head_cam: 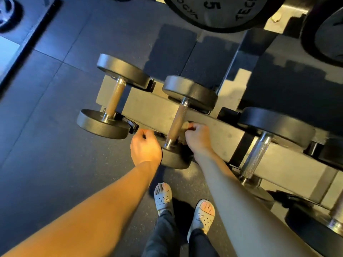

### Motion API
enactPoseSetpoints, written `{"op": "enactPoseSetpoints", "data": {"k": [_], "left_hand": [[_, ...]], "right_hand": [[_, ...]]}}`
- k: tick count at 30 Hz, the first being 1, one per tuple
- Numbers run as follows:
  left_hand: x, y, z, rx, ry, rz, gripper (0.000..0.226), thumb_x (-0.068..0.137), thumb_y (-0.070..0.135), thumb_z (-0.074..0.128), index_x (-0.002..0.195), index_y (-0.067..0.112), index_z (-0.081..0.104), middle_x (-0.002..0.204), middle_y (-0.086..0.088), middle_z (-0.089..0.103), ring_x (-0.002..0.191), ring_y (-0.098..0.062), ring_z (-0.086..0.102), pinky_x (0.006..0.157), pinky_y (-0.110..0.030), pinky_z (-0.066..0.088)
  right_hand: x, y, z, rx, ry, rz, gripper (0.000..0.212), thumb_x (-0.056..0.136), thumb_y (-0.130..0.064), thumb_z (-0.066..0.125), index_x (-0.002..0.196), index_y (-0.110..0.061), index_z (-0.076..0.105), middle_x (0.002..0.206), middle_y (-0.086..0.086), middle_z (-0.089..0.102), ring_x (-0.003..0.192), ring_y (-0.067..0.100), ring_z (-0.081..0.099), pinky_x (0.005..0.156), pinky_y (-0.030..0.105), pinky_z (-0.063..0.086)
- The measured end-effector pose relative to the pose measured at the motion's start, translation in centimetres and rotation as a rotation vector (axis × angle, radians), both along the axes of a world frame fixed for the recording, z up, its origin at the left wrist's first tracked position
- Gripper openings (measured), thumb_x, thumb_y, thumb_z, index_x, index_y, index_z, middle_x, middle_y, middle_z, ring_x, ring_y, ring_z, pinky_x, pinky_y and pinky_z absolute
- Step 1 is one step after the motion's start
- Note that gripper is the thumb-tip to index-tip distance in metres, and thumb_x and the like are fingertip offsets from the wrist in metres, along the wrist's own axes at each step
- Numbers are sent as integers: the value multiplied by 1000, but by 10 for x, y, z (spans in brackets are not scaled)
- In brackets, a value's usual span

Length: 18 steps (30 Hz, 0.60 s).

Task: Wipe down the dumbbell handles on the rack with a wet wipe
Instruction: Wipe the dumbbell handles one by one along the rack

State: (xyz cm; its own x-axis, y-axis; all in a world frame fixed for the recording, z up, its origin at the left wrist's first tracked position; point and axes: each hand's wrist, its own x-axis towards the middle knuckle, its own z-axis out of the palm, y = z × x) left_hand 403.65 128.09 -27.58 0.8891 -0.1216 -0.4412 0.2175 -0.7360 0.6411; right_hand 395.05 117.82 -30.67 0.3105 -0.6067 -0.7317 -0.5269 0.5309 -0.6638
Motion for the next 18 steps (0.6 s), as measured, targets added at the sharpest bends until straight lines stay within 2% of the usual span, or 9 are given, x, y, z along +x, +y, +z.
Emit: {"op": "enactPoseSetpoints", "data": {"k": [3,5,7,9,12,15,18], "left_hand": [[-1,-2,1,3,4,2,28,100,24,43,98,8,65,95,-16,65,86,-28,60,77,-40,46],[-1,-2,1,2,8,3,28,100,25,42,99,9,65,95,-14,65,92,-30,61,80,-43,48],[0,0,-1,-3,8,3,29,100,25,42,99,8,65,95,-14,65,92,-30,61,76,-39,46],[0,1,-1,-6,4,4,28,101,24,42,100,8,65,96,-15,65,87,-26,59,72,-36,43],[0,0,-1,-2,3,11,28,101,25,42,100,8,65,95,-16,64,77,-18,53,70,-34,42],[1,1,-4,5,2,11,27,99,25,43,94,8,64,90,-16,63,75,-20,53,68,-37,41],[4,2,-6,28,-3,13,25,97,23,44,80,11,57,77,-12,57,74,-28,51,65,-40,37]], "right_hand": [[17,-20,6,142,-219,-339,24,99,-1,49,91,-14,66,87,2,64,84,15,61,75,28,53],[22,-16,4,178,-285,-380,24,100,0,46,89,-13,63,82,2,59,79,14,57,75,26,48],[18,-3,-1,140,-226,-280,19,99,-1,46,93,-11,61,77,4,52,71,13,51,68,24,45],[10,7,-4,99,-144,-121,17,101,-6,48,93,-8,64,75,3,53,68,9,52,62,18,44],[-3,9,-4,16,-8,210,19,101,-11,53,97,-6,71,85,1,65,83,12,63,67,19,47],[-7,8,9,-256,49,398,17,101,-20,57,95,-16,72,85,-4,67,84,10,65,72,24,52],[11,-4,33,-823,-16,452,17,101,-20,52,105,-18,69,96,-3,66,88,11,63,73,28,53]]}}
